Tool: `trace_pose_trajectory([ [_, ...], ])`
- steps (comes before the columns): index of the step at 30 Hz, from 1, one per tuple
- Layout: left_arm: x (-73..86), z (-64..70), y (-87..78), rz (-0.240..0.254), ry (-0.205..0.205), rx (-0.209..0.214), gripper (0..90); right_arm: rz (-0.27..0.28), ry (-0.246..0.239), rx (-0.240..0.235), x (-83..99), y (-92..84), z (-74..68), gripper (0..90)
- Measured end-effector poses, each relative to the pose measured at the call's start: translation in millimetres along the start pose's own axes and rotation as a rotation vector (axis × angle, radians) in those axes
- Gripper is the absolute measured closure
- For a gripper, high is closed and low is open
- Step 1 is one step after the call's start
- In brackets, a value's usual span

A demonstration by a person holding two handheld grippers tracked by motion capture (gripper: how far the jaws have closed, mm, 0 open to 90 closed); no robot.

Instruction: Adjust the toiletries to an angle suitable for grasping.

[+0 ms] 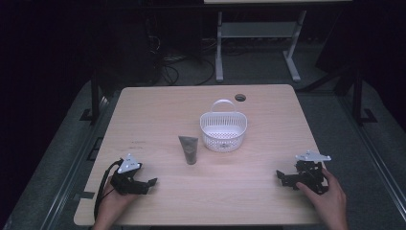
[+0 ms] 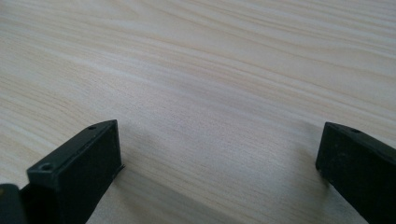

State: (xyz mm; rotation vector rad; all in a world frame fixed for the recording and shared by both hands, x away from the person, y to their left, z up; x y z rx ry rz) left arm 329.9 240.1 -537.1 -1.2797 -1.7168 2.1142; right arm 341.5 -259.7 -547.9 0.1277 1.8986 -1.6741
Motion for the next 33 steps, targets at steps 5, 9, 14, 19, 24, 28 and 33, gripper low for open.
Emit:
trace_pose_trajectory([
  [5,0.1,0.1,-0.2,-0.001,0.0,-0.001,12.9,0.0,0.0,0.0,0.0,0.0,0.0,0.0],
  [9,-0.2,0.1,-0.3,0.005,-0.003,-0.001,14.1,0.0,0.0,-0.001,0.0,-0.1,0.0,0.0],
  [14,-1.3,0.9,-2.2,0.0,0.003,0.0,21.8,0.0,0.0,-0.001,-0.1,0.0,0.0,0.0],
  [19,-1.8,2.2,-6.2,-0.005,-0.001,0.004,29.0,0.0,0.001,-0.001,-0.1,-0.1,-0.1,0.0],
  [24,-6.8,4.9,-15.6,0.019,-0.009,0.034,45.1,0.0,0.001,-0.001,-0.1,0.0,-0.1,0.0],
  [28,-7.5,6.5,-17.2,0.008,-0.01,0.05,55.4,0.0,0.001,-0.001,-0.1,-0.1,-0.1,0.0],
  [33,-10.0,7.8,-21.2,-0.003,-0.024,0.082,71.5,0.0,-0.002,0.0,0.1,-0.1,0.2,0.0],
])
Point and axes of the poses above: each handheld gripper's, and its own axes: y roughly forward along the jaws, x roughly out of its underside, z roughly to its right, the point moved 9 cm from there along y, roughly forward along the jaws, and after that the axes turned 15 degrees about -z, right-handed, at the moved point
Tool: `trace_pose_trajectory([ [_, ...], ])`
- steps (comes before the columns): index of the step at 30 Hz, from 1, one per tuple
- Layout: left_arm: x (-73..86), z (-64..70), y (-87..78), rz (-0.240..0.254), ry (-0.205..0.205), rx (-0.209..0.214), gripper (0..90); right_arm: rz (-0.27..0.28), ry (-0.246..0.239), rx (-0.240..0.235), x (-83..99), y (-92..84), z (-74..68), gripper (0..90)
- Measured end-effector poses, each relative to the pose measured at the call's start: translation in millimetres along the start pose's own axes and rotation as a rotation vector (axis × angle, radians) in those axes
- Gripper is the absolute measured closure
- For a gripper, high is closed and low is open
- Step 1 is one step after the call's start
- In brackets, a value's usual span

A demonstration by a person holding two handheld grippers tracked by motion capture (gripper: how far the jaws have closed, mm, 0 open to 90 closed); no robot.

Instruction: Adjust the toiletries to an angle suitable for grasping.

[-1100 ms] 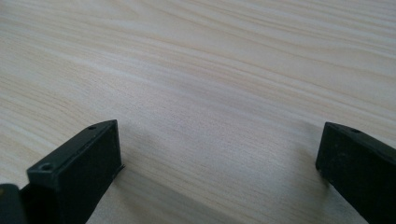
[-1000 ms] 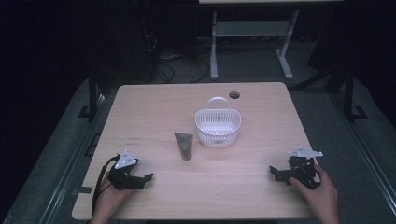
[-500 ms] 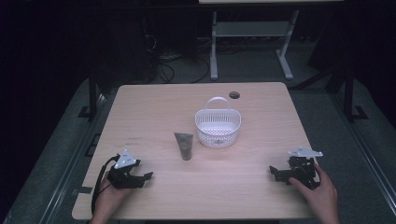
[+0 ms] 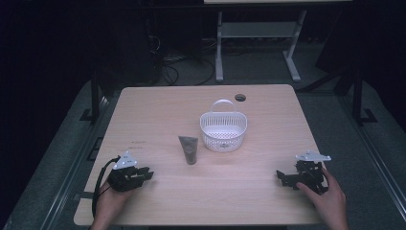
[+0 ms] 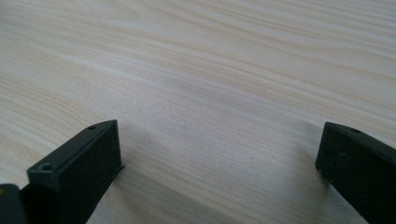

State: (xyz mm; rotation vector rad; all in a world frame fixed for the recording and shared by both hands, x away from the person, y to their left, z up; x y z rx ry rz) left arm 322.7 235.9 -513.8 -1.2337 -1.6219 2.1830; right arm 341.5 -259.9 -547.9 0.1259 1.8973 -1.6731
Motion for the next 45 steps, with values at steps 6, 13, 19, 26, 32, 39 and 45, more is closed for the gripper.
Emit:
trace_pose_trajectory([
  [6,-3.0,2.1,-5.8,-0.007,-0.002,0.024,88.3,0.0,-0.001,0.0,0.0,0.0,0.0,0.0],
  [13,-10.6,4.5,-12.9,-0.008,0.001,0.043,89.5,-0.001,0.0,0.0,0.0,0.0,0.0,0.0],
  [19,-21.3,9.2,-20.0,0.015,0.006,0.068,89.5,0.0,0.0,0.0,0.0,0.0,0.0,0.0],
  [26,-35.1,16.3,-25.9,0.026,0.04,0.082,89.5,0.0,0.0,0.0,0.0,0.0,0.0,0.0],
  [32,-48.0,21.2,-29.1,0.045,0.056,0.091,89.6,0.0,0.0,0.0,0.0,0.0,0.0,0.0],
  [39,-61.3,25.1,-34.1,0.055,0.077,0.097,89.6,-0.001,0.0,0.0,0.0,0.0,0.0,0.0],
  [45,-72.3,28.6,-38.4,0.067,0.095,0.103,89.6,0.0,0.0,0.0,0.0,0.0,0.0,0.0],
])
Point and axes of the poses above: each handheld gripper's, and its own axes: y roughly forward along the jaws, x roughly out of its underside, z roughly to its right, the point moved 9 cm from there along y, roughly forward along the jaws, and after that the axes turned 15 degrees about -z, right-handed, at the moved point
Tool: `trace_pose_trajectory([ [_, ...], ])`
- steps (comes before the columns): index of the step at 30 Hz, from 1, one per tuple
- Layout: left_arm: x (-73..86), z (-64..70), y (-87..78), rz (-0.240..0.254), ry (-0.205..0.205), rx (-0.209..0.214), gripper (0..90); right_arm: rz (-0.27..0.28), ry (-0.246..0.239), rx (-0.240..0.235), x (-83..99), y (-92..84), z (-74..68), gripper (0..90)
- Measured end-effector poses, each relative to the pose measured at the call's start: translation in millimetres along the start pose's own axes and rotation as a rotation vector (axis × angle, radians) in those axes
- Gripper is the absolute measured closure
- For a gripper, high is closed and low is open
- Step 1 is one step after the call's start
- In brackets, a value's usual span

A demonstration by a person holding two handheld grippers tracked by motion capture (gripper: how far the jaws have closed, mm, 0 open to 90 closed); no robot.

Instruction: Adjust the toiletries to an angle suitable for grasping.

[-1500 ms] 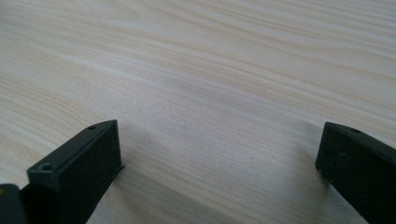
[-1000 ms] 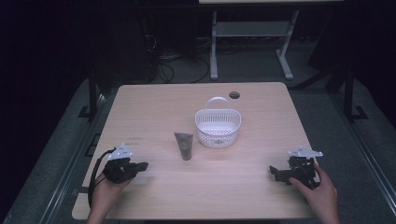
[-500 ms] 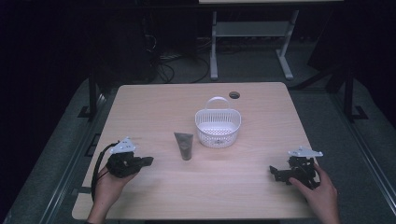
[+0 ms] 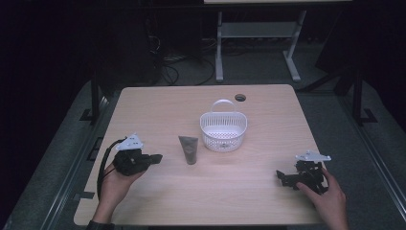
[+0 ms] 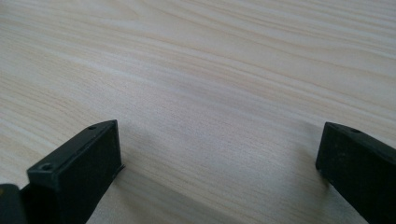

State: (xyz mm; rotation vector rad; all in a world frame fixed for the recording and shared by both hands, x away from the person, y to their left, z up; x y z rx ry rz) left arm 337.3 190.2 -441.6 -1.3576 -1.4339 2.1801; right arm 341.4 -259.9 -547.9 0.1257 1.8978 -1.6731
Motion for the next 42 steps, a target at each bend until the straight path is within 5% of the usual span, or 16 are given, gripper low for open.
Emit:
trace_pose_trajectory([
  [23,-45.9,7.8,-10.8,0.051,0.063,0.01,89.6,0.0,-0.001,0.0,0.0,0.0,0.1,0.0],
  [42,-67.8,8.0,7.7,0.044,0.084,0.006,89.6,0.0,0.0,0.0,0.0,0.0,0.0,0.0],
])
Point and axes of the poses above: each handheld gripper's, and its own axes: y roughly forward along the jaws, x roughly out of its underside, z roughly to its right, the point moved 9 cm from there along y, roughly forward along the jaws, and after that the axes turned 15 degrees about -z, right-handed, at the moved point
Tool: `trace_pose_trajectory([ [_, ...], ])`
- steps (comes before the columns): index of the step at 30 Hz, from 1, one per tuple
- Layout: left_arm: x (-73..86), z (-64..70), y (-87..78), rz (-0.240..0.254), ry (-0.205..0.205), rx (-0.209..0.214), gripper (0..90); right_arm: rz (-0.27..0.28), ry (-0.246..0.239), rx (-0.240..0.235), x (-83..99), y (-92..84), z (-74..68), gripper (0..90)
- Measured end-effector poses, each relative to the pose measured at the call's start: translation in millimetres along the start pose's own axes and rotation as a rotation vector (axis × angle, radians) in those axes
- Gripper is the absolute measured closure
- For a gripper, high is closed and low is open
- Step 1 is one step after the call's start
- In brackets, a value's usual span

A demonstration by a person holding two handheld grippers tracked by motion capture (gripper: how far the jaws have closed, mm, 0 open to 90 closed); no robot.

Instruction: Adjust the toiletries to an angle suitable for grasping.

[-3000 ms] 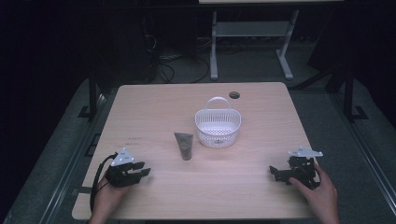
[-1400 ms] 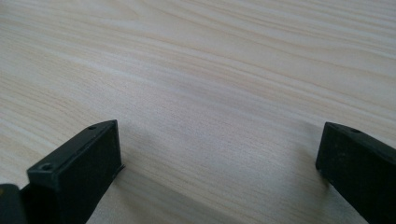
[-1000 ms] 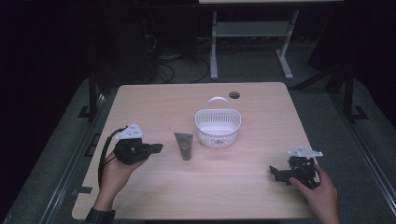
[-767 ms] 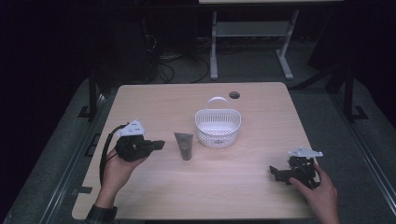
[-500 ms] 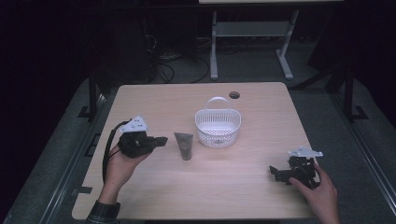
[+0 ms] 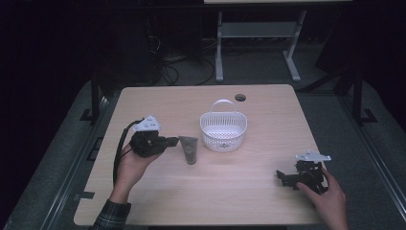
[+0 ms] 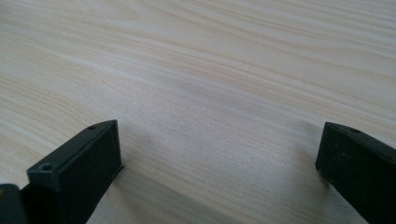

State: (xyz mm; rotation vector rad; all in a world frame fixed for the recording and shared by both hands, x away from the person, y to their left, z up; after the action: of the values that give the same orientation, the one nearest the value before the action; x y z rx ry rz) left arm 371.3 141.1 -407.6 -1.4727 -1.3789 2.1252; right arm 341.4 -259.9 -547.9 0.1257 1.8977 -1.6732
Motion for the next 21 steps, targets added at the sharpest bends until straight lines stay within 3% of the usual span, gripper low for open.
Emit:
trace_pose_trajectory([
  [21,-5.3,-9.5,6.3,-0.004,-0.017,-0.013,89.6,0.0,-0.001,-0.001,0.0,0.0,0.0,0.0],
])
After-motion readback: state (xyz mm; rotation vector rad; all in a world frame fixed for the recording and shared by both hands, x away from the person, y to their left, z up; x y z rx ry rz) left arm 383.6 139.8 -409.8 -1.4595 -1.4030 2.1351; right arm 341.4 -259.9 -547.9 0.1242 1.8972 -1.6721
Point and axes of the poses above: each handheld gripper's, and its own axes: y roughly forward along the jaws, x roughly out of its underside, z roughly to its right, the point moved 9 cm from there along y, roughly forward along the jaws, and after that the axes turned 15 degrees about -z, right-handed, at the moved point
